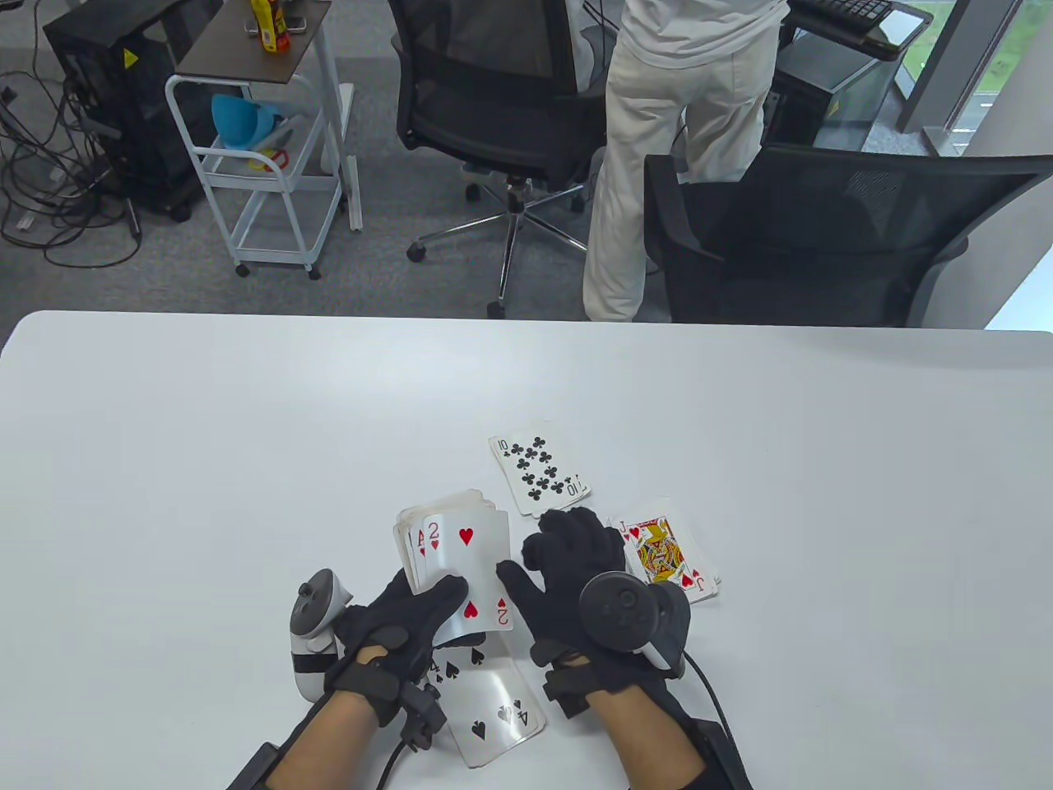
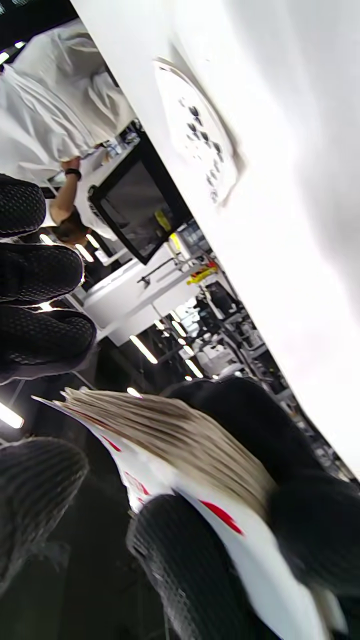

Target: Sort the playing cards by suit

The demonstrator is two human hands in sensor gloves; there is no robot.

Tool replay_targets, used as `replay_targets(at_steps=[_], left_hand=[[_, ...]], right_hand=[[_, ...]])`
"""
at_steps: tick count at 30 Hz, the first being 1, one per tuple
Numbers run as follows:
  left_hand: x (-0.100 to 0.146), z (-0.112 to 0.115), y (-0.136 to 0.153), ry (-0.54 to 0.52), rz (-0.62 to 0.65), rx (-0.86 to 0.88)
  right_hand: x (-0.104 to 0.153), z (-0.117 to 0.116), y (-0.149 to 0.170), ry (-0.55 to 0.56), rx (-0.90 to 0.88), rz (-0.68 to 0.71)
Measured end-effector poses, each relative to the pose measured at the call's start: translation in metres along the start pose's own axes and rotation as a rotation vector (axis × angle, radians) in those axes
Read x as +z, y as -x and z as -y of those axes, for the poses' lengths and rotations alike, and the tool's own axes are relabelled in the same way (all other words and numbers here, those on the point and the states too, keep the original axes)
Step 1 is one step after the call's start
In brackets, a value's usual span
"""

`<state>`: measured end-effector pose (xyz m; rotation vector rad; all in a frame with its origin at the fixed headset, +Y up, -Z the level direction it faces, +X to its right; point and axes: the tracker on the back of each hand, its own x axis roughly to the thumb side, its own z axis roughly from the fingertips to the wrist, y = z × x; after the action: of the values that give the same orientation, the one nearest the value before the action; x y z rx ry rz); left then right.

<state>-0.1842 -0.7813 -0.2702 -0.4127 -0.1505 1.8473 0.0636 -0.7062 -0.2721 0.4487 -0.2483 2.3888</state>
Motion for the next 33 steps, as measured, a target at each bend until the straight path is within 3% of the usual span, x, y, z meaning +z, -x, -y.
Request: replay_targets(at_steps=[6, 12, 19, 33], left_hand=[[0.0, 0.001, 0.0, -0.009, 0.016, 0.02], [0.0, 0.002, 0.0, -0.002, 0.023, 0.026], [0.0, 0.003, 0.0, 0.009, 0.021, 0.044], [0.0, 0.003, 0.0, 0.011, 0.012, 0.057]], right_hand=[[0.002, -0.014, -0.009, -0.05, 0.03, 0.015], [0.004, -0.018, -0.015, 0.01, 0.006, 0.025], [0.005, -0.014, -0.013, 0.09, -0.05, 0.037], [0.003, -0.004, -0.002, 0.142, -0.044, 0.003]])
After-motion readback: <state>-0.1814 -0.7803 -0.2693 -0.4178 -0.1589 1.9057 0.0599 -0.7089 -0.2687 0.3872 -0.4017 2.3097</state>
